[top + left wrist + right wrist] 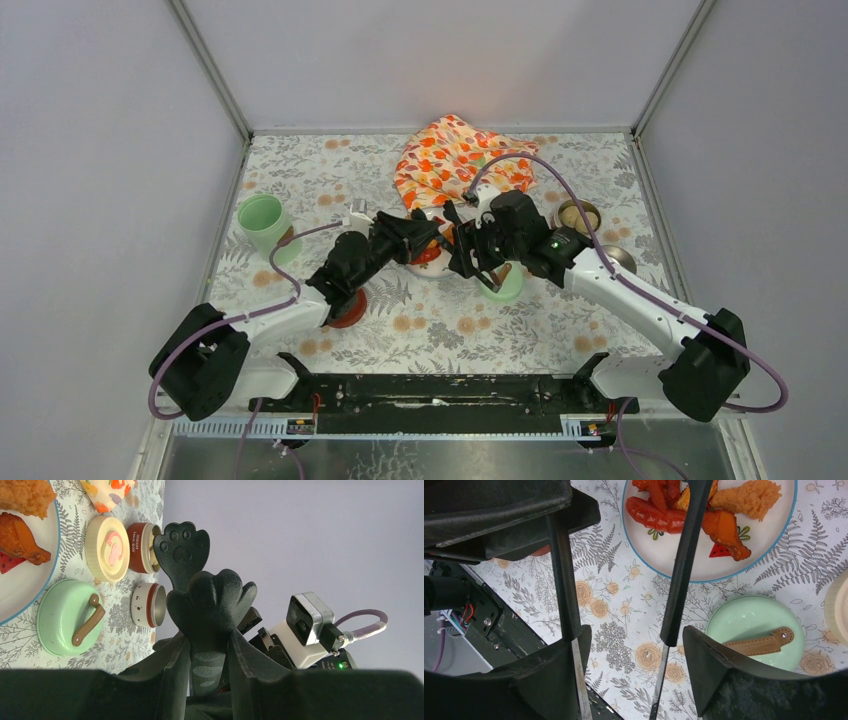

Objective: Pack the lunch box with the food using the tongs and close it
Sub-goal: Pick up the clamp at the center of the board.

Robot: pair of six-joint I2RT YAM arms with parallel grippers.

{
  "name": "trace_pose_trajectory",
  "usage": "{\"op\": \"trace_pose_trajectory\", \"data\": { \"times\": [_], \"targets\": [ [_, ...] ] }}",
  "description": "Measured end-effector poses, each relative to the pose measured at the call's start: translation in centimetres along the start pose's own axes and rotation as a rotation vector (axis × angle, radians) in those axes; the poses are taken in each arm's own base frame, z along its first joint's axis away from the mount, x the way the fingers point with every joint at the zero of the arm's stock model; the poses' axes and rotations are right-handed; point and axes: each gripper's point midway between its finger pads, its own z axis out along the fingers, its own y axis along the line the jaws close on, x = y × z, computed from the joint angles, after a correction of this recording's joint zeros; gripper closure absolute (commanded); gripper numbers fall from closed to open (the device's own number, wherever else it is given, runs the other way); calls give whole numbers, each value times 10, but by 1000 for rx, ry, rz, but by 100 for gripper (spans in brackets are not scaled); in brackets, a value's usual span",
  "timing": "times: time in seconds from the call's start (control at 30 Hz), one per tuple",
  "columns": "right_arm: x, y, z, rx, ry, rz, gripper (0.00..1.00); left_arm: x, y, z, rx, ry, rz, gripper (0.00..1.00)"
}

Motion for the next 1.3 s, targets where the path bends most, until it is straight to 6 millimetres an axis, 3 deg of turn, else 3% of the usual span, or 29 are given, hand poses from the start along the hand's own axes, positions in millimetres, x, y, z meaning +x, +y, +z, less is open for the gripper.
{"op": "trace_pose_trajectory", "data": {
  "times": [0.27, 0.6, 0.8, 0.87, 1.07, 1.3],
  "targets": [
    [-14, 5, -1, -12, -29, -6, 35, -6, -10, -2, 23, -35, -17, 99],
    [-18, 8, -1, -25, -41, -13, 46, -6, -9, -4, 10, -60, -35, 80],
    [-17, 12, -2, -46, -36, -21, 49, -6, -7, -4, 2, -66, -44, 76],
    [-16, 13, -2, -50, -35, -21, 49, -6, -6, -5, 1, -66, -48, 76],
    [-14, 17, -4, -70, -29, -18, 45, -5, -4, -9, 19, -62, -69, 98],
    [-20, 20, -9, -77, -54, 1, 44, -6, -5, -13, 30, -70, -91, 100]
  ]
}}
